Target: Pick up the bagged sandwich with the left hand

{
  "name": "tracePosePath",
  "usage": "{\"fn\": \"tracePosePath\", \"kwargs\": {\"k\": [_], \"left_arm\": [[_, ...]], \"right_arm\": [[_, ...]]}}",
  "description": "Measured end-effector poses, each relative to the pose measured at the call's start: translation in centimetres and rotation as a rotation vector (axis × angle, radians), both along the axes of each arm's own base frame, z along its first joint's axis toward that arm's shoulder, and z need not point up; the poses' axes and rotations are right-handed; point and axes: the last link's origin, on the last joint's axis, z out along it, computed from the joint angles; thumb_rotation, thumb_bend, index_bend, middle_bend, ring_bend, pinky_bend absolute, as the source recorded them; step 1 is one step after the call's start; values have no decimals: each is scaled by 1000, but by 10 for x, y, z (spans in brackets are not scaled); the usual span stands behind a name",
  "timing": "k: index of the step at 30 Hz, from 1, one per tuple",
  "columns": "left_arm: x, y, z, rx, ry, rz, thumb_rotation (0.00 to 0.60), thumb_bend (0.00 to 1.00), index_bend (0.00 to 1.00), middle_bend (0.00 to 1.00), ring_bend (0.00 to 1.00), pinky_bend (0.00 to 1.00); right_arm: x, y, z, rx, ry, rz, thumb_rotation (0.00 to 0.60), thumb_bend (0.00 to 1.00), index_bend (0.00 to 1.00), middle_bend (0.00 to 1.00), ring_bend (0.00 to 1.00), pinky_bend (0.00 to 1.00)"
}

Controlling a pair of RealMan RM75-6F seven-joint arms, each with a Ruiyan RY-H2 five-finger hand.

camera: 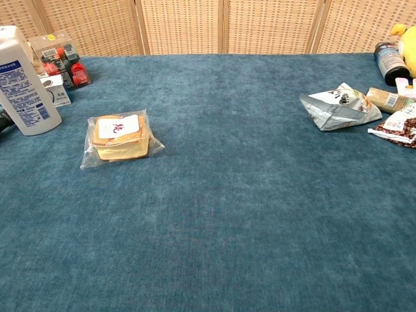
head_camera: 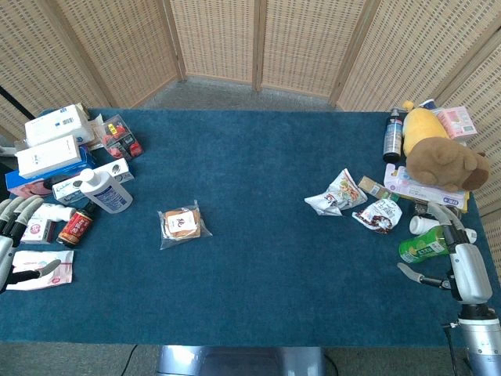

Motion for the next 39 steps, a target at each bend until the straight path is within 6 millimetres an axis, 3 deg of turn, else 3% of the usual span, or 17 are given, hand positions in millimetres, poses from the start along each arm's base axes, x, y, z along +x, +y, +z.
{"fn": "tracePosePath", "kwargs": {"k": [9,16,28,39], "left_arm": [[1,5,-9,-36,19,-9,600,0,0,0,0,0],[18,34,-33,-134,84,-50,600,0,0,0,0,0],[76,109,-115,-327,185,-93,600,0,0,0,0,0],[121,140,-183,-431,212,-82,600,0,0,0,0,0]], "right_arm": [[2,0,2,-9,-3,7,600,0,0,0,0,0],[2,0,7,-23,-15,5,600,0,0,0,0,0],[1,0,5,-7,-23,4,600,0,0,0,0,0],[-1,-1,9,-10,-48,1,600,0,0,0,0,0]]}}
